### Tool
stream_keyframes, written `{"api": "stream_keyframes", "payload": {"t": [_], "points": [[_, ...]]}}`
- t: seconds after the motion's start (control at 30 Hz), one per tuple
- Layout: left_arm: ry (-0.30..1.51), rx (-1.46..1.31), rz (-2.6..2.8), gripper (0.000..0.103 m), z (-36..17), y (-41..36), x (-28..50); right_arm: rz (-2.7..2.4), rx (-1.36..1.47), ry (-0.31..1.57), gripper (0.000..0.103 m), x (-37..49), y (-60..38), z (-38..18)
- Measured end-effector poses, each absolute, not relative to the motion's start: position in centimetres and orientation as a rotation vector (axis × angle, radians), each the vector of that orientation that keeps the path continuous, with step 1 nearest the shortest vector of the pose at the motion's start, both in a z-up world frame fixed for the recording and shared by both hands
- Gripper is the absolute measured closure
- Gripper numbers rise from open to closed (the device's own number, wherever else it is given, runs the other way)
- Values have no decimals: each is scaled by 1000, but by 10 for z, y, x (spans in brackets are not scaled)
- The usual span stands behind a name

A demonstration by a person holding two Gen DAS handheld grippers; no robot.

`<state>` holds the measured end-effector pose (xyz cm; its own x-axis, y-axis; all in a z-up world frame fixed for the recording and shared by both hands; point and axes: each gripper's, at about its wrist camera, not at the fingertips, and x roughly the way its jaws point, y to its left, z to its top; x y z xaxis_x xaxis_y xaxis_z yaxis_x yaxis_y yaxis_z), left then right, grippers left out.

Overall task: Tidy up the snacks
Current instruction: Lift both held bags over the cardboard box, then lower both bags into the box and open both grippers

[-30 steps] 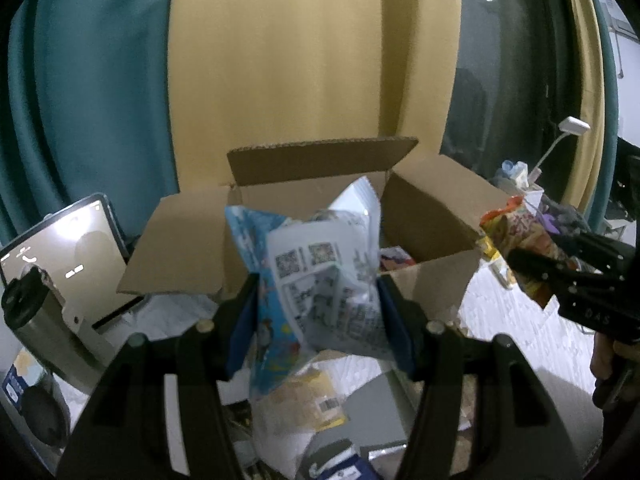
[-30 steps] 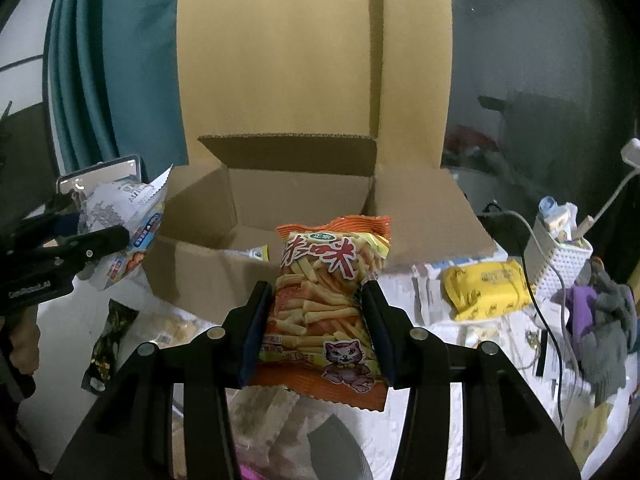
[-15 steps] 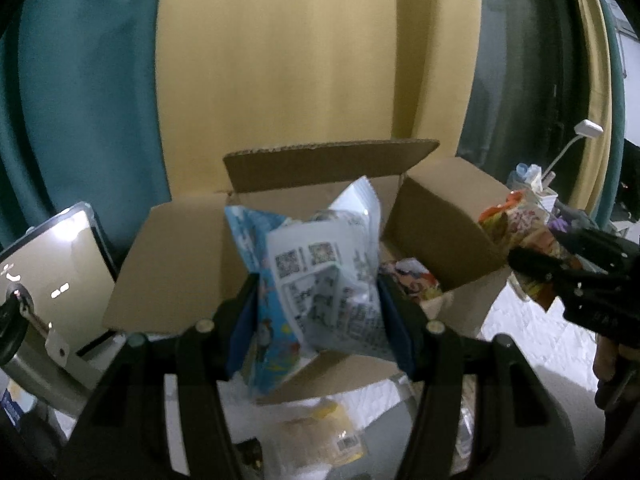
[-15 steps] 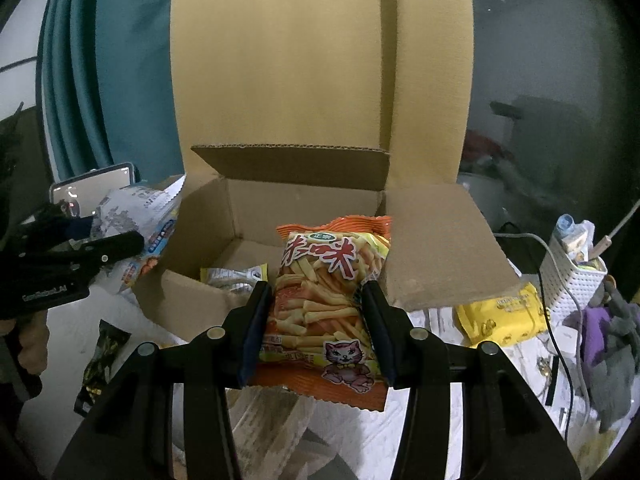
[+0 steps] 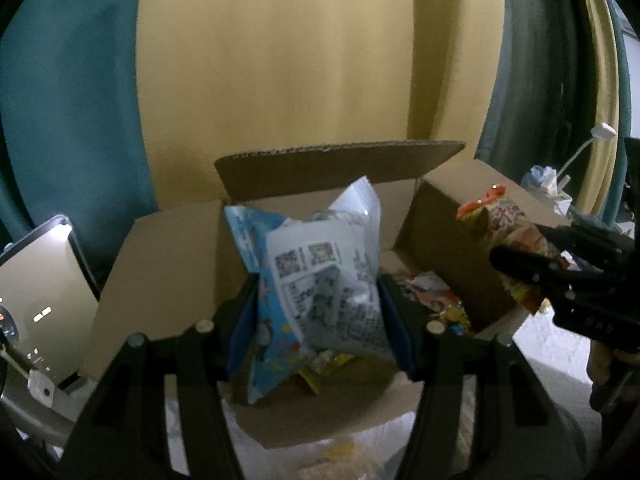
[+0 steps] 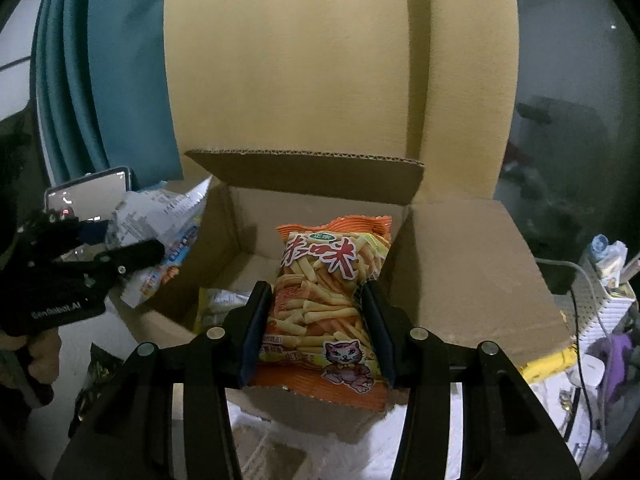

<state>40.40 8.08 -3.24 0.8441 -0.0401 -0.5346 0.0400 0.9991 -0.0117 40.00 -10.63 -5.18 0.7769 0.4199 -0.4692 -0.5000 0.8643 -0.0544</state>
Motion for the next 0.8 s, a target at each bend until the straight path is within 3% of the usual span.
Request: {"api": "stream_keyframes", "payload": {"t": [0.2, 0.27, 0.33, 0.4, 0.8], "points": [[612, -104, -76, 41, -40, 96, 427, 511, -176, 483, 53, 422, -90, -57], [608, -114, -71, 33, -41, 98, 428, 507, -177, 486, 52, 427, -86, -56], [601, -119, -76, 28, -41, 101, 427, 502, -181, 486, 34, 429, -80, -55], [596, -113, -84, 25, -39, 101, 424, 503, -183, 482, 23, 427, -78, -54], [556, -122, -102, 21, -14, 95, 381, 503, -189, 483, 23, 393, -82, -43]]}}
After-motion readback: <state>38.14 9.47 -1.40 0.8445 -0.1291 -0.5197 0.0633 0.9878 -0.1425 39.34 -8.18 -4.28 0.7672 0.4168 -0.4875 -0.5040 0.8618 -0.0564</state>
